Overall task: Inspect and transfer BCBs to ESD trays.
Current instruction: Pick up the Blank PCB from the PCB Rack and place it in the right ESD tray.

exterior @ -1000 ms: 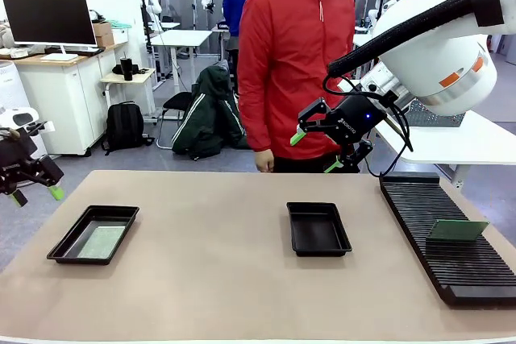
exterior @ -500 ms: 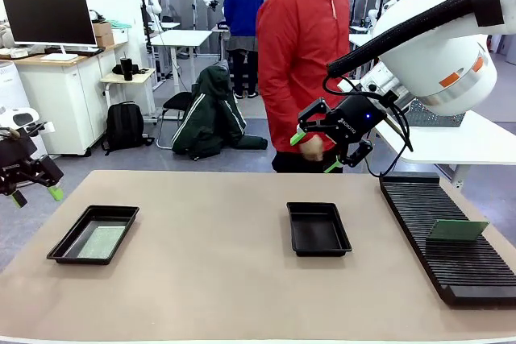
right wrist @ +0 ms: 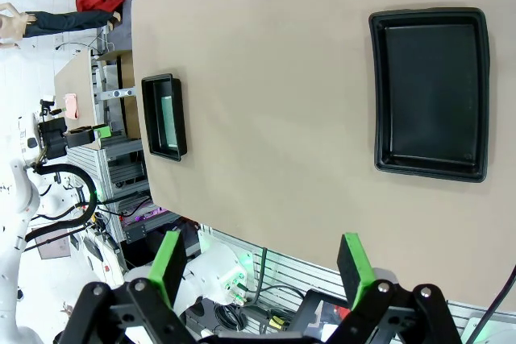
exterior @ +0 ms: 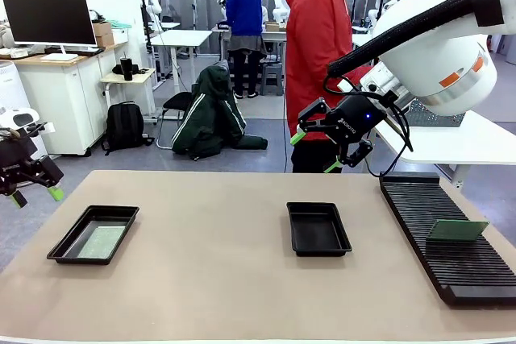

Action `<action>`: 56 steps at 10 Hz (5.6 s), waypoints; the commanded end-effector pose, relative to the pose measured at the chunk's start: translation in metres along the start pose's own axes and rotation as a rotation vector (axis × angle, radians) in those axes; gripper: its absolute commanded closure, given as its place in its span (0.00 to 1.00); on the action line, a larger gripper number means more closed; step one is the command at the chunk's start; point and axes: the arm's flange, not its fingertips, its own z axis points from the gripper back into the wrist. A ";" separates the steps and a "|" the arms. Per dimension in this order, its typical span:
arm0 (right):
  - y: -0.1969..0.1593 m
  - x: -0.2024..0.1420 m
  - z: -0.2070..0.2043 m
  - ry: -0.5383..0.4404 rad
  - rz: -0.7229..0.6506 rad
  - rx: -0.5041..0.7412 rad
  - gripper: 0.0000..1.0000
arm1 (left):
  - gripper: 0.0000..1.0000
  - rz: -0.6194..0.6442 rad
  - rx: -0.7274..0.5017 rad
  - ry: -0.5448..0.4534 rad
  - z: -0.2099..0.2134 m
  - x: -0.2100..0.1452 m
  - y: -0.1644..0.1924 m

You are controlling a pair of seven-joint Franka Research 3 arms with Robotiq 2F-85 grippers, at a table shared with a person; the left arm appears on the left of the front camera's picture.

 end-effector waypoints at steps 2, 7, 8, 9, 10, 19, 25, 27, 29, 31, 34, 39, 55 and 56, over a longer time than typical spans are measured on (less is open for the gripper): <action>0.000 -0.001 -0.001 -0.001 -0.005 -0.001 0.00 | 0.00 -0.002 0.001 -0.013 -0.002 -0.001 0.001; -0.011 -0.006 0.016 -0.027 -0.016 -0.019 0.00 | 0.00 -0.002 0.001 -0.013 -0.002 -0.001 0.001; -0.021 -0.012 0.035 -0.054 -0.023 -0.050 0.00 | 0.00 -0.002 0.001 -0.013 -0.002 -0.001 0.001; -0.032 -0.017 0.058 -0.065 -0.017 -0.082 0.00 | 0.00 -0.002 0.001 -0.013 -0.002 -0.001 0.001; -0.041 -0.020 0.083 -0.076 -0.002 -0.115 0.00 | 0.00 -0.002 0.001 -0.013 -0.002 -0.001 0.001; -0.106 0.018 0.291 0.088 0.694 -0.350 0.00 | 0.00 -0.002 0.001 -0.013 -0.002 -0.001 0.001; -0.100 0.013 0.323 0.389 1.256 -0.456 0.00 | 0.00 -0.002 0.001 -0.013 -0.002 -0.001 0.001; -0.099 0.010 0.324 0.427 1.405 -0.517 0.00 | 0.00 -0.002 0.001 -0.013 -0.002 -0.001 0.001; -0.101 0.011 0.325 0.419 1.496 -0.509 0.00 | 0.00 -0.002 0.001 -0.013 -0.002 -0.001 0.001; -0.102 0.013 0.324 0.417 1.543 -0.500 0.00 | 0.00 -0.002 0.001 -0.013 -0.002 -0.001 0.001; -0.095 0.016 0.329 0.430 1.522 -0.508 0.00 | 0.00 -0.002 0.001 -0.013 -0.002 -0.001 0.001; -0.095 0.016 0.329 0.430 1.522 -0.508 0.00 | 0.00 -0.002 0.001 -0.013 -0.002 -0.001 0.001; -0.205 0.018 0.208 0.347 1.753 -0.553 0.00 | 0.00 -0.002 0.001 -0.013 -0.002 -0.001 0.001; -0.213 0.018 0.195 0.363 1.771 -0.565 0.00 | 0.00 -0.002 0.001 -0.013 -0.002 -0.001 0.001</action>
